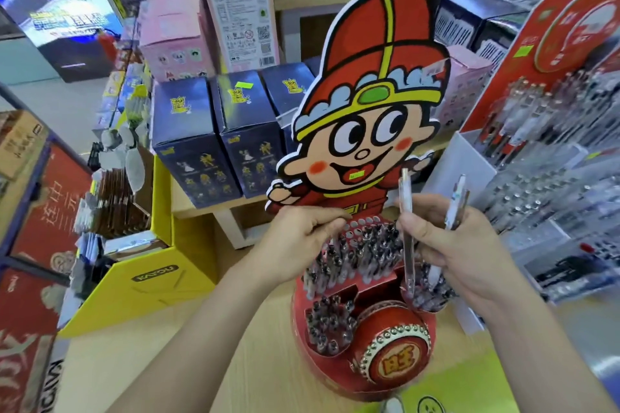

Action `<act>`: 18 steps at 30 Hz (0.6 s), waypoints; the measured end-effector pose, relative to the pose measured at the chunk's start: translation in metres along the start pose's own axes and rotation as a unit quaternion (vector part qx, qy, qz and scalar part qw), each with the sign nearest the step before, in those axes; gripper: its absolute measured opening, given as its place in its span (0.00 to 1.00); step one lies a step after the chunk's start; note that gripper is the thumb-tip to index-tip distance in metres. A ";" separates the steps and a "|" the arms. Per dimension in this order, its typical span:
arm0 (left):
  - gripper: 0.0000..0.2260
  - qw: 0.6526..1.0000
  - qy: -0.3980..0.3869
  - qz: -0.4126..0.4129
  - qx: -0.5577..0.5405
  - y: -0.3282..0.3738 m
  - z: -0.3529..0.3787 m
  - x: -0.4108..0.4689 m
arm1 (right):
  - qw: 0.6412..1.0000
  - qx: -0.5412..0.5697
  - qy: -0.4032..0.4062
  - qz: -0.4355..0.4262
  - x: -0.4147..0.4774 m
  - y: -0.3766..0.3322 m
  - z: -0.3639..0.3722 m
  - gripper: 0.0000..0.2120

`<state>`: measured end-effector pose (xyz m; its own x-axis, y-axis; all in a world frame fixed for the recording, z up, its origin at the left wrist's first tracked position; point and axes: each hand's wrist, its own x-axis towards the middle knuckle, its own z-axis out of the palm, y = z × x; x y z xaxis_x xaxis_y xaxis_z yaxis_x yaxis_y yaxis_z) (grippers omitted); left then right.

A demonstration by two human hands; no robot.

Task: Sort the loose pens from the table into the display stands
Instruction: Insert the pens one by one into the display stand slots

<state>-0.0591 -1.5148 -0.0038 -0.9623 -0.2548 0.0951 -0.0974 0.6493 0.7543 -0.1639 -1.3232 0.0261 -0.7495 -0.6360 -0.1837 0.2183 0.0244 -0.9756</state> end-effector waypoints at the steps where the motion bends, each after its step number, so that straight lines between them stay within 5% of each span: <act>1: 0.11 1.000 -0.026 -0.008 0.001 0.001 -0.002 0.002 | 1.000 0.010 0.004 0.006 -0.001 -0.001 0.001 0.10; 7: 0.07 0.998 -0.046 0.021 0.044 0.006 -0.007 0.015 | 1.000 -0.017 -0.001 -0.025 -0.003 -0.002 0.005 0.31; 13: 0.11 0.991 -0.108 0.034 0.073 0.001 -0.012 0.017 | 0.999 -0.018 0.008 -0.025 -0.011 -0.002 0.009 0.18; 18: 0.13 0.996 -0.070 0.003 0.047 -0.002 -0.008 0.011 | 1.000 -0.010 0.022 -0.015 -0.019 -0.003 0.015 0.10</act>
<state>-0.0669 -1.5250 0.0010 -0.9885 -0.1514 0.0026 -0.1079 0.7163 0.6894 -0.1413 -1.3230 0.0341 -0.7829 -0.6013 -0.1595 0.1835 0.0218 -0.9828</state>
